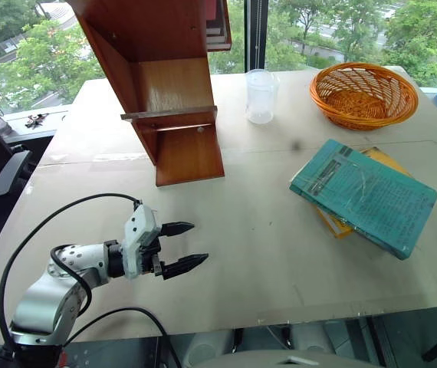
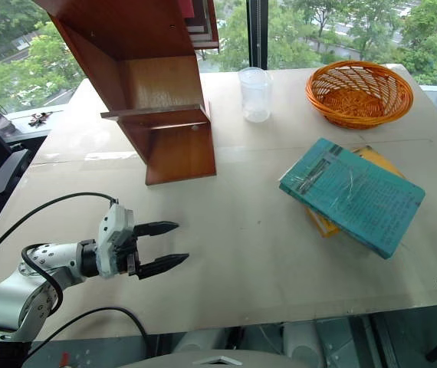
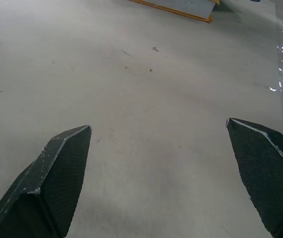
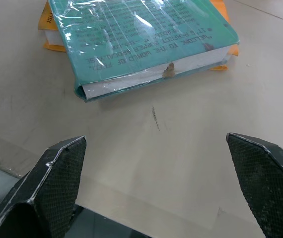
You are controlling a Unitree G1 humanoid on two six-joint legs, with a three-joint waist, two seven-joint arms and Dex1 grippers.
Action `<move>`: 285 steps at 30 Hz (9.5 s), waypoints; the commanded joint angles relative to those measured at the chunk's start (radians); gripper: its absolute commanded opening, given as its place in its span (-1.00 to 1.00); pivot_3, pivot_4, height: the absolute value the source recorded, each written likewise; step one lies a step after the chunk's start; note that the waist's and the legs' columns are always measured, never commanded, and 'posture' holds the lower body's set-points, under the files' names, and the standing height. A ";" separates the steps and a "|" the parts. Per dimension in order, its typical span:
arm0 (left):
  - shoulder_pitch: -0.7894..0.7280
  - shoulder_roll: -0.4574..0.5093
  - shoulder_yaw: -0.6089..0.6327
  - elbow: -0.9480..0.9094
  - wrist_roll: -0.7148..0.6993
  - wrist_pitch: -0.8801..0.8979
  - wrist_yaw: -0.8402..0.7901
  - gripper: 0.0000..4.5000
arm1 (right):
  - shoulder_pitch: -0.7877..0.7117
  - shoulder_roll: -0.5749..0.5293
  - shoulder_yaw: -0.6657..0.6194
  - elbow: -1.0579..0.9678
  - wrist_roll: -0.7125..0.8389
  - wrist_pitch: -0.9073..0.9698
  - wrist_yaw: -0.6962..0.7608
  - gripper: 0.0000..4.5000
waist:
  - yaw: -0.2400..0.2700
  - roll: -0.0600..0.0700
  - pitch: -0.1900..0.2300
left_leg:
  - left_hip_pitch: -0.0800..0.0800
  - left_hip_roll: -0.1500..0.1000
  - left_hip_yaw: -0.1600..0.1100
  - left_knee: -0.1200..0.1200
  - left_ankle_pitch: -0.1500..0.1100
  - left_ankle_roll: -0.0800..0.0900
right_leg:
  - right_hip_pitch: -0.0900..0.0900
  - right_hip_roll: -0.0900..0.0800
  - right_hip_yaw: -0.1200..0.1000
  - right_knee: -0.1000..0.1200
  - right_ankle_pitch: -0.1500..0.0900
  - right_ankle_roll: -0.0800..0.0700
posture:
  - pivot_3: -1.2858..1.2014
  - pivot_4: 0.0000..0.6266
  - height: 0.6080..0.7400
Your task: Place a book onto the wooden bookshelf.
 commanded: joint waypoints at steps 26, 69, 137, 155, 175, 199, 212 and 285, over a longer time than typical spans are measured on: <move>-0.271 -0.073 -0.025 -0.238 -0.255 0.066 0.060 1.00 | -1.560 -0.298 1.006 1.203 -0.482 0.146 -0.238 -0.98 | -0.010 0.000 0.008 | -0.004 0.001 0.006 -0.001 0.004 -0.001 | -0.006 -0.003 -0.006 -0.004 0.001 -0.001 | 0.03 -0.52 1.00; -0.117 -0.036 -0.039 -0.042 -0.108 -0.065 -0.035 1.00 | -1.053 -0.193 0.858 -0.039 -0.243 0.664 -0.164 -0.98 | -0.004 0.005 0.007 | -0.019 0.003 0.008 0.003 0.003 -0.002 | -0.024 -0.007 -0.015 0.001 0.005 -0.005 | 0.03 -0.52 1.00; -0.497 -0.553 0.072 0.492 -1.237 0.909 1.031 -0.98 | -0.465 -0.188 0.172 -0.162 0.295 0.209 0.116 1.00 | 0.019 -0.001 0.005 | 0.000 0.004 0.007 0.003 0.002 -0.004 | -0.004 -0.007 -0.019 0.000 0.005 -0.005 | 0.03 -0.52 1.00; -0.525 0.114 0.101 -0.324 -0.703 0.500 0.556 -0.98 | -0.796 -0.210 0.445 0.077 0.210 0.079 0.180 1.00 | 0.021 0.000 0.007 | 0.000 0.005 0.011 0.000 0.001 -0.005 | -0.006 -0.003 -0.015 -0.003 0.004 -0.006 | 0.03 -0.52 1.00; -1.077 0.113 -0.211 -0.059 0.181 -0.102 0.212 -0.98 | -0.870 -0.137 0.514 0.133 0.167 -0.020 0.149 1.00 | 0.010 -0.004 0.010 | -0.017 0.006 0.008 0.004 0.001 -0.003 | -0.019 -0.001 -0.020 -0.003 0.005 -0.006 | 0.03 -0.52 1.00; -1.347 0.407 -0.348 0.122 0.494 0.235 -0.206 -0.98 | -0.994 -0.071 0.630 0.238 0.114 -0.107 0.146 1.00 | -0.007 -0.006 0.012 | -0.019 0.006 0.008 0.005 0.001 -0.003 | -0.024 0.001 -0.020 0.001 0.005 -0.006 | 0.03 -0.52 1.00; -1.551 0.484 -0.568 0.150 0.671 0.325 -0.358 -0.98 | -1.004 -0.070 0.636 0.258 0.109 -0.125 0.138 1.00 | -0.017 -0.007 0.013 | -0.019 0.006 0.009 0.006 0.001 -0.003 | -0.024 0.002 -0.020 0.002 0.005 -0.006 | 0.03 -0.52 1.00; -0.195 -0.229 0.109 -0.048 0.151 0.053 0.009 0.99 | -0.666 -0.120 0.307 -0.071 0.301 0.121 -0.033 1.00 | 0.004 -0.006 0.012 | -0.013 0.011 0.010 0.015 0.003 -0.008 | -0.019 0.001 -0.024 0.011 0.010 -0.014 | 0.03 -0.52 1.00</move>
